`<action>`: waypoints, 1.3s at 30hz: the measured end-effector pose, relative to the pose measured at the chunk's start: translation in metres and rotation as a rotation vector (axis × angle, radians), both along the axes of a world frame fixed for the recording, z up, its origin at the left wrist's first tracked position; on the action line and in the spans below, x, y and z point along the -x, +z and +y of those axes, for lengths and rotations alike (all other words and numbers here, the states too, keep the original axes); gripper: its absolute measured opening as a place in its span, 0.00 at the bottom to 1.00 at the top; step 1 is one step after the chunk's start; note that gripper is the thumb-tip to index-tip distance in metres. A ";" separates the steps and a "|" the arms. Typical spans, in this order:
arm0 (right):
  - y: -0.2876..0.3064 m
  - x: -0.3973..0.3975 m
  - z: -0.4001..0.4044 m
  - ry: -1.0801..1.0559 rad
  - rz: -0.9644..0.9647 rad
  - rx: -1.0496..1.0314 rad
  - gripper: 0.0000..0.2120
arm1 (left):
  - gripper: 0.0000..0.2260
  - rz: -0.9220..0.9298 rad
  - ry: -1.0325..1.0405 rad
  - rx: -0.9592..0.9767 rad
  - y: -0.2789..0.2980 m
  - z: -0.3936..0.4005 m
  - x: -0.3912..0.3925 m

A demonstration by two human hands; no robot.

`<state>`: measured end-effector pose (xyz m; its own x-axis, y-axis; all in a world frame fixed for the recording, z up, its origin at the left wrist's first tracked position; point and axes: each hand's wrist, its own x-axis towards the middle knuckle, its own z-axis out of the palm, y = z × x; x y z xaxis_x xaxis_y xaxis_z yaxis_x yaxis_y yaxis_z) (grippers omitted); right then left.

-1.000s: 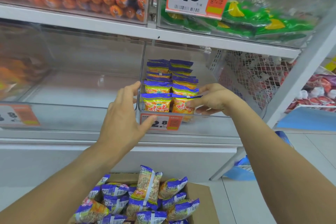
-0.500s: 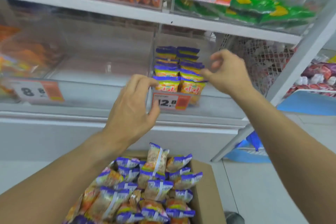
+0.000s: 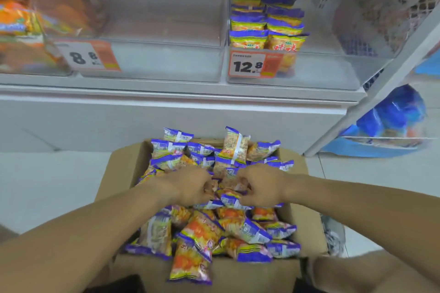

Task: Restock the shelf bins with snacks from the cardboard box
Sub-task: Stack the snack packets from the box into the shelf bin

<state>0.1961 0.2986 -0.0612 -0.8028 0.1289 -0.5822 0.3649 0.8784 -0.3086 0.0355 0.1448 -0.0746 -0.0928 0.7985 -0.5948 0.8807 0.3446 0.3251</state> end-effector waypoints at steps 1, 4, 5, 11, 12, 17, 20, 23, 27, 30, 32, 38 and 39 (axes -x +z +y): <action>-0.007 0.001 -0.004 -0.002 -0.001 -0.005 0.23 | 0.14 0.000 0.010 -0.009 -0.003 -0.002 0.000; -0.024 0.005 -0.017 0.004 0.029 -0.033 0.24 | 0.13 0.011 -0.033 -0.033 -0.006 -0.006 0.002; -0.028 0.006 -0.020 0.024 0.039 -0.053 0.23 | 0.14 0.001 -0.051 -0.030 -0.006 -0.007 0.003; -0.026 0.010 -0.032 0.103 0.021 -0.105 0.19 | 0.21 -0.082 -0.045 0.017 0.015 -0.020 -0.014; -0.022 0.011 -0.033 0.101 0.002 -0.087 0.21 | 0.26 -0.052 -0.038 0.083 0.017 -0.024 -0.019; -0.014 0.001 -0.042 0.013 -0.274 -0.038 0.26 | 0.45 -0.066 0.031 0.264 0.010 -0.041 -0.036; -0.009 -0.005 -0.045 -0.132 -0.474 0.054 0.25 | 0.46 -0.153 0.120 0.256 0.015 -0.039 -0.037; -0.001 -0.003 -0.042 -0.239 -0.493 0.132 0.20 | 0.47 -0.219 0.207 0.245 0.025 -0.035 -0.033; 0.015 -0.003 -0.035 -0.486 -0.495 0.355 0.21 | 0.35 -0.229 0.363 0.268 0.041 -0.030 -0.015; 0.033 -0.002 -0.021 -0.670 -0.424 0.545 0.21 | 0.31 -0.315 0.527 0.214 0.053 -0.030 0.002; 0.048 0.000 -0.012 -0.794 -0.330 0.702 0.18 | 0.31 -0.447 0.665 0.148 0.063 -0.029 0.009; 0.109 0.009 0.001 -0.971 0.015 1.078 0.05 | 0.19 -0.772 0.810 -0.194 0.098 -0.019 0.014; 0.118 0.009 0.002 -0.932 0.041 1.113 0.04 | 0.22 -0.804 0.784 -0.226 0.104 -0.017 0.012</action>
